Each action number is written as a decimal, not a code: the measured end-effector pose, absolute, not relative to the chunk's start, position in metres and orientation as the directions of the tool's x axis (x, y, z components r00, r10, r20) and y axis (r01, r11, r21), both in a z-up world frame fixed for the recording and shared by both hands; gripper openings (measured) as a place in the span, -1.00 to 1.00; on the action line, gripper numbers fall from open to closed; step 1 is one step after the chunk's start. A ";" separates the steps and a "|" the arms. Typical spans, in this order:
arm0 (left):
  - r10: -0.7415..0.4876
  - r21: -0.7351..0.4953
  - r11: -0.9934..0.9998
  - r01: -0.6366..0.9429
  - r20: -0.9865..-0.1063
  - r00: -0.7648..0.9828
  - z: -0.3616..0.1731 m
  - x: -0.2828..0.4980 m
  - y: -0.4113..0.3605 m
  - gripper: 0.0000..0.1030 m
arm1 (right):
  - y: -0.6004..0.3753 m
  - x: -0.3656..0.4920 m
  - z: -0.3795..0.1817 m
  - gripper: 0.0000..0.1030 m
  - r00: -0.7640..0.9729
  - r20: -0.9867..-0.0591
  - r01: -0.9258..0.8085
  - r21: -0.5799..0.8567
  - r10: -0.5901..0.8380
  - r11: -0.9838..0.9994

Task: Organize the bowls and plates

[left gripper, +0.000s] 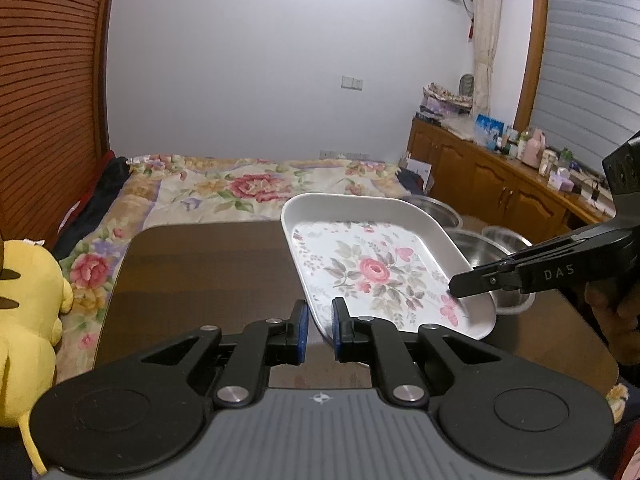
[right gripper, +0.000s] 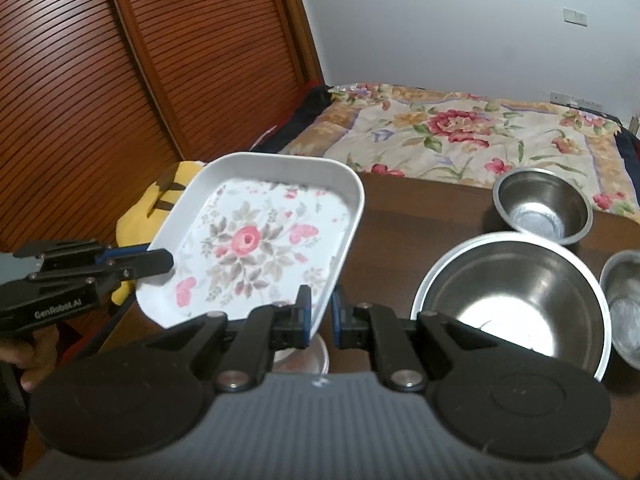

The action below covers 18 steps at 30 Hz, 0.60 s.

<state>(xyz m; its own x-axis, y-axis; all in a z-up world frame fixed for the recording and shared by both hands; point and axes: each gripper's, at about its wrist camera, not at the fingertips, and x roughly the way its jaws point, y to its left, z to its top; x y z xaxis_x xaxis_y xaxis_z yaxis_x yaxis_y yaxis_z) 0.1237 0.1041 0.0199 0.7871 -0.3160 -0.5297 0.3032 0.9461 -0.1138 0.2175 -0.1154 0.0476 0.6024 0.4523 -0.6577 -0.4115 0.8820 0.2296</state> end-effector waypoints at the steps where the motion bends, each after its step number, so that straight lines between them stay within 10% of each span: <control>1: -0.314 -0.111 0.947 0.303 -0.533 0.786 0.018 0.122 0.104 -0.73 | -0.116 0.215 0.046 -0.77 0.600 -0.659 -0.412 0.230 0.453 0.882; 18: -0.296 -0.129 0.953 0.275 -0.596 0.747 -0.019 0.095 0.118 -0.73 | -0.105 0.188 0.002 -0.77 0.551 -0.688 -0.410 0.270 0.472 0.871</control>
<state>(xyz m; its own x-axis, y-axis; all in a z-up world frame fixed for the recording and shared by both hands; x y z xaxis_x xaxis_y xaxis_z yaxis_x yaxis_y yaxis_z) 0.0950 0.1184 -0.0186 0.7469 -0.2957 -0.5956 0.2746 0.9529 -0.1287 0.1879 -0.1053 0.0017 0.5505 0.4723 -0.6884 -0.4103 0.8712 0.2696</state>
